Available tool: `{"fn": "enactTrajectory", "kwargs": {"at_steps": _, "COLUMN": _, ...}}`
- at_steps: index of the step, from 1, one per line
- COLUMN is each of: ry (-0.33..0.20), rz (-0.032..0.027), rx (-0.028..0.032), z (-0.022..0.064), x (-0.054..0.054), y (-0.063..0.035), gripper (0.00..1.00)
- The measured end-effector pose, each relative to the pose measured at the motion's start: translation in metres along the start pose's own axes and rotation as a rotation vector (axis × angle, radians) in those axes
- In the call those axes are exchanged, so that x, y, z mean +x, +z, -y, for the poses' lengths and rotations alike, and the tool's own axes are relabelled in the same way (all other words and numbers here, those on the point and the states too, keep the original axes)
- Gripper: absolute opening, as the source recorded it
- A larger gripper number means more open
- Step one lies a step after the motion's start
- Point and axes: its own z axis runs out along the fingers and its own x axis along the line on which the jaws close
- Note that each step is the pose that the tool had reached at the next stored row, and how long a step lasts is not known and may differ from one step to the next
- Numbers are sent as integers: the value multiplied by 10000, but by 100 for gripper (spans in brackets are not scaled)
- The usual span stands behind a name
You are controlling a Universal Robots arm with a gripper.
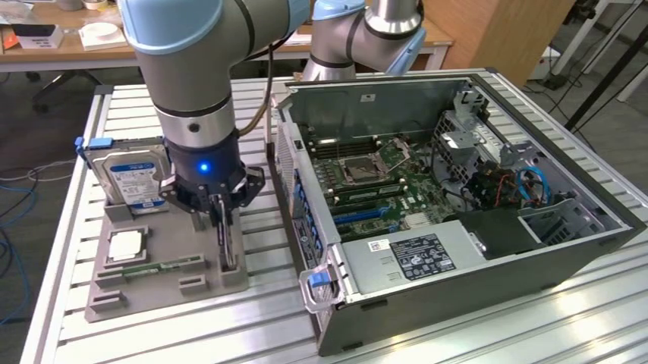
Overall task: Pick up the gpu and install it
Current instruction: 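Pick up the gpu and move the gpu toward the slot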
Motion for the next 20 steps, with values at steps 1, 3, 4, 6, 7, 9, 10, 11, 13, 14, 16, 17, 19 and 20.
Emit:
{"fn": "enactTrajectory", "kwargs": {"at_steps": 1, "ry": 0, "rz": 0, "rx": 0, "z": 0, "x": 0, "y": -8, "gripper": 27}}
{"fn": "enactTrajectory", "kwargs": {"at_steps": 3, "ry": 1, "rz": 2, "rx": -1, "z": -1, "x": 0, "y": -14, "gripper": 27}}
{"fn": "enactTrajectory", "kwargs": {"at_steps": 4, "ry": 0, "rz": 1, "rx": -2, "z": -1, "x": -1, "y": -14, "gripper": 27}}
{"fn": "enactTrajectory", "kwargs": {"at_steps": 6, "ry": 0, "rz": 2, "rx": -2, "z": -1, "x": -1, "y": -14, "gripper": 27}}
{"fn": "enactTrajectory", "kwargs": {"at_steps": 7, "ry": 0, "rz": 1, "rx": -2, "z": -1, "x": -1, "y": -15, "gripper": 27}}
{"fn": "enactTrajectory", "kwargs": {"at_steps": 9, "ry": 0, "rz": 1, "rx": -1, "z": -1, "x": 0, "y": -15, "gripper": 27}}
{"fn": "enactTrajectory", "kwargs": {"at_steps": 10, "ry": 0, "rz": 0, "rx": 0, "z": -1, "x": -1, "y": -15, "gripper": 27}}
{"fn": "enactTrajectory", "kwargs": {"at_steps": 11, "ry": 0, "rz": 0, "rx": 0, "z": 0, "x": -1, "y": -15, "gripper": 26}}
{"fn": "enactTrajectory", "kwargs": {"at_steps": 13, "ry": 0, "rz": 0, "rx": 0, "z": -1, "x": 0, "y": -15, "gripper": 26}}
{"fn": "enactTrajectory", "kwargs": {"at_steps": 14, "ry": 0, "rz": 0, "rx": 0, "z": -1, "x": -1, "y": -15, "gripper": 26}}
{"fn": "enactTrajectory", "kwargs": {"at_steps": 16, "ry": 0, "rz": 0, "rx": 0, "z": -1, "x": 0, "y": -15, "gripper": 26}}
{"fn": "enactTrajectory", "kwargs": {"at_steps": 17, "ry": 0, "rz": 0, "rx": 0, "z": -1, "x": 0, "y": -15, "gripper": 26}}
{"fn": "enactTrajectory", "kwargs": {"at_steps": 19, "ry": 0, "rz": 0, "rx": 0, "z": -1, "x": -1, "y": -15, "gripper": 26}}
{"fn": "enactTrajectory", "kwargs": {"at_steps": 20, "ry": 0, "rz": 1, "rx": -1, "z": -1, "x": -1, "y": -17, "gripper": 26}}
